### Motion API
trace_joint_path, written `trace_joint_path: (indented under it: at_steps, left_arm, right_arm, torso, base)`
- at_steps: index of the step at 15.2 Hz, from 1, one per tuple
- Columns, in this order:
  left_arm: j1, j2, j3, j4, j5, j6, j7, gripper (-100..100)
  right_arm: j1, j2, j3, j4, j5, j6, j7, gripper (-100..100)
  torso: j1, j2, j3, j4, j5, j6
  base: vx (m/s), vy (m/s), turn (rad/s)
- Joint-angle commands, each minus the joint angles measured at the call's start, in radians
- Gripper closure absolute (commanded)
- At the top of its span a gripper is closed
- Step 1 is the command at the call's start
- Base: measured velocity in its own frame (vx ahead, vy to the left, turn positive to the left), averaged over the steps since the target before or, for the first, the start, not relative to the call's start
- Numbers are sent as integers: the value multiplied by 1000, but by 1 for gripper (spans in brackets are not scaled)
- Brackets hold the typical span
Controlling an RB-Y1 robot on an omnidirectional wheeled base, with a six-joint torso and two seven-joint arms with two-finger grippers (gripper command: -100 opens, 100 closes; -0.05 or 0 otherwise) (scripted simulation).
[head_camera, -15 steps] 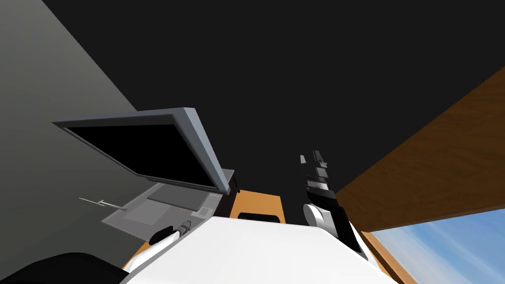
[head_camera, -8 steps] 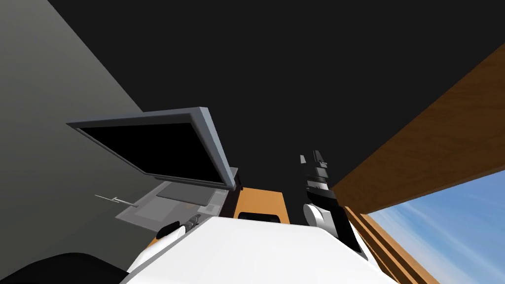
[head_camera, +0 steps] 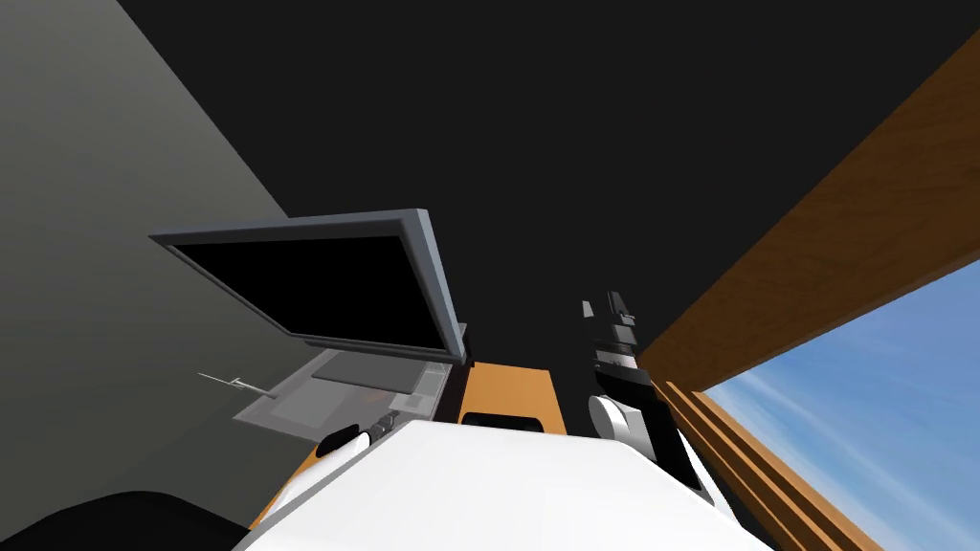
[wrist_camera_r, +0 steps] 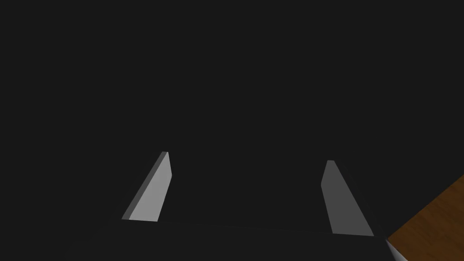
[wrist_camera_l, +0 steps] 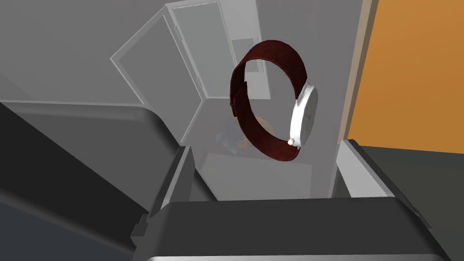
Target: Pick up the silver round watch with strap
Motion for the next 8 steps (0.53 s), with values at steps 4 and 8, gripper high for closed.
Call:
trace_joint_path:
  at_steps: [4, 8]
  left_arm:
    - [-2, 1, -1, 5, 0, -5, 1, 100]
    - [8, 1, 6, -17, 12, 7, -7, 100]
  right_arm:
    - [0, 0, 0, 0, 0, 0, 0, 0]
    - [0, 0, 0, 0, 0, 0, 0, 0]
  torso:
    - [-2, -1, -1, 0, -1, 0]
    - [-5, 0, 0, 0, -1, 0]
  base:
    - [14, 6, -11]
    - [-10, -21, 31]
